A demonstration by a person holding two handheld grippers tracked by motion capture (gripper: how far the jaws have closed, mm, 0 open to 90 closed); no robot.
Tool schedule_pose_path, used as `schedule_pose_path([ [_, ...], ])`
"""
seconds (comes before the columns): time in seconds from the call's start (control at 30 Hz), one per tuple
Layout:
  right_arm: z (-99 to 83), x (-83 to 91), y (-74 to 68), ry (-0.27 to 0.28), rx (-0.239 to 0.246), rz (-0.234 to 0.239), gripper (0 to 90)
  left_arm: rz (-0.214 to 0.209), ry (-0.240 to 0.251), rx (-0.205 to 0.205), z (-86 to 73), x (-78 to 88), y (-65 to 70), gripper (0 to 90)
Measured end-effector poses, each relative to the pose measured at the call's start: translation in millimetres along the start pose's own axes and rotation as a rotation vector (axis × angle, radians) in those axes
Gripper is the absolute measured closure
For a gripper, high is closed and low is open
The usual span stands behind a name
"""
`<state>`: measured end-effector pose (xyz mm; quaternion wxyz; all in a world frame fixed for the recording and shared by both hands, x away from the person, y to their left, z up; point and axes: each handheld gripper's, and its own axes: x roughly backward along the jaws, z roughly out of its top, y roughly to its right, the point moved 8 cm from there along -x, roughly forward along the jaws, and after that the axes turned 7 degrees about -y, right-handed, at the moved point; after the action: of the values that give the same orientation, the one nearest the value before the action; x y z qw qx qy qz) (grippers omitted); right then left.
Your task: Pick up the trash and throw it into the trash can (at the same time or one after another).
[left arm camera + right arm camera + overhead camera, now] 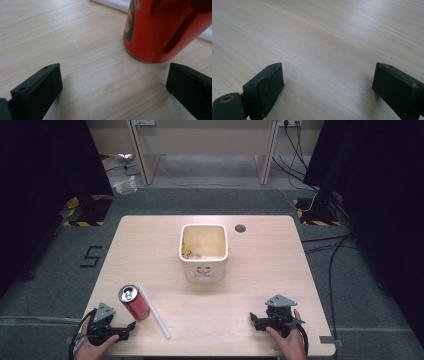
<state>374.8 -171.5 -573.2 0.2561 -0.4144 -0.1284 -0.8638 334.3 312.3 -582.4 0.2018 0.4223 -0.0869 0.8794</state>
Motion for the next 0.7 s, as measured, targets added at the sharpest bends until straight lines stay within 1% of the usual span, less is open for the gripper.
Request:
schedule_pose_path([
  [0.37,-0.2,0.1,-0.4,0.001,-0.005,-0.002,10.2,-0.006,0.007,0.002,0.3,0.1,0.1,0.0],
  [0.43,-0.3,0.2,-0.3,0.0,-0.005,-0.002,10.2,-0.013,0.007,-0.003,0.2,1.9,1.0,1.9],
  [0.5,-0.3,0.2,-0.3,0.0,-0.004,-0.002,10.2,-0.03,0.016,-0.012,0.6,5.0,2.7,8.5],
  [0.53,-0.3,0.2,-0.3,0.0,-0.004,-0.002,10.2,-0.037,0.019,-0.017,0.7,6.5,3.4,15.4],
  [0.57,-0.2,0.1,-0.3,0.001,-0.005,-0.003,10.2,-0.058,0.015,-0.011,0.3,7.5,5.2,17.1],
  [0.6,-0.3,0.2,-0.3,0.0,-0.004,-0.003,10.2,-0.075,0.011,-0.009,-0.2,8.4,6.8,13.5],
  [0.63,-0.3,0.2,-0.4,-0.001,-0.005,-0.002,10.1,-0.087,0.013,-0.014,-0.2,9.2,8.6,15.4],
  [0.7,-0.3,0.2,-0.3,0.0,-0.004,-0.003,10.2,-0.096,0.015,-0.024,0.4,9.6,11.8,14.7],
])
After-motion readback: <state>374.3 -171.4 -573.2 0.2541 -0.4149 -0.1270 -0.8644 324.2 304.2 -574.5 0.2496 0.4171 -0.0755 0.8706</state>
